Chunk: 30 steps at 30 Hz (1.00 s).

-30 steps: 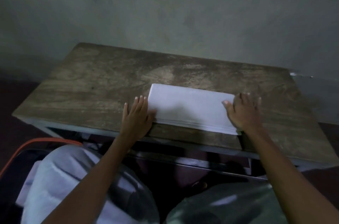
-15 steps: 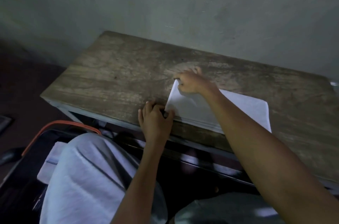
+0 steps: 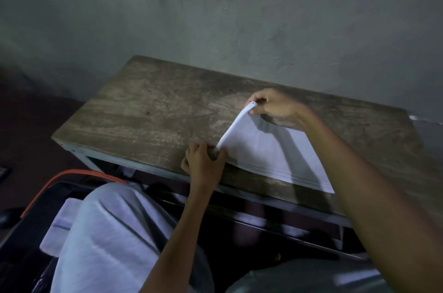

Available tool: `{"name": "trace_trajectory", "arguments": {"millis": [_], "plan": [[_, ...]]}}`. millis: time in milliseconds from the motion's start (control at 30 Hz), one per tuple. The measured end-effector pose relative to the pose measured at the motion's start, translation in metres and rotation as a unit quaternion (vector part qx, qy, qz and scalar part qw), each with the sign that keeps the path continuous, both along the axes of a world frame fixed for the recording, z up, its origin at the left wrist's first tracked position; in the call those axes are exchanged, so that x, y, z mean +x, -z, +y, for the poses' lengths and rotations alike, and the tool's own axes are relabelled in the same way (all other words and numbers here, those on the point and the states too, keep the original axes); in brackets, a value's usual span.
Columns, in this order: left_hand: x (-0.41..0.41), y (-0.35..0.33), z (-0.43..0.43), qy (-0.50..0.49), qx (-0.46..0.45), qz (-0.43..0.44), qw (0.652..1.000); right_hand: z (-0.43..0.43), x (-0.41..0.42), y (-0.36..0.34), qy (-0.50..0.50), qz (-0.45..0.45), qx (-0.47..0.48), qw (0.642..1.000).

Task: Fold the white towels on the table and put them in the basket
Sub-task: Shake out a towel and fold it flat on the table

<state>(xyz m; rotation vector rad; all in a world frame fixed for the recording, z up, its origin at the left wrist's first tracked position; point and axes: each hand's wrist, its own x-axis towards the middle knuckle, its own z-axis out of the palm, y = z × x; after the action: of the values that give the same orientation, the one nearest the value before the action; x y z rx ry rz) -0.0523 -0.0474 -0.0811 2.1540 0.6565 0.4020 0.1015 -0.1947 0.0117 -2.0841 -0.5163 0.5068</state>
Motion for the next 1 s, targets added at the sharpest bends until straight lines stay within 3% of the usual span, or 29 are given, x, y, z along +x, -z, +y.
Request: {"name": "trace_trajectory", "arguments": {"millis": [167, 367, 633, 1000], "plan": [[-0.008, -0.033, -0.044, 0.025, -0.065, -0.161, 0.985, -0.048, -0.007, -0.001, 0.055, 0.038, 0.101, 0.993], [-0.005, -0.025, -0.11, 0.142, 0.046, -0.238, 0.96, -0.11, -0.013, 0.001, 0.128, 0.095, 0.145, 0.977], [0.001, 0.001, -0.195, 0.228, 0.12, -0.185, 0.948, -0.176, -0.01, 0.031, 0.191, 0.023, 0.024, 0.981], [0.015, 0.011, -0.222, 0.279, 0.196, -0.116, 0.933, -0.202, -0.006, 0.063, 0.231, -0.015, -0.067, 0.97]]}}
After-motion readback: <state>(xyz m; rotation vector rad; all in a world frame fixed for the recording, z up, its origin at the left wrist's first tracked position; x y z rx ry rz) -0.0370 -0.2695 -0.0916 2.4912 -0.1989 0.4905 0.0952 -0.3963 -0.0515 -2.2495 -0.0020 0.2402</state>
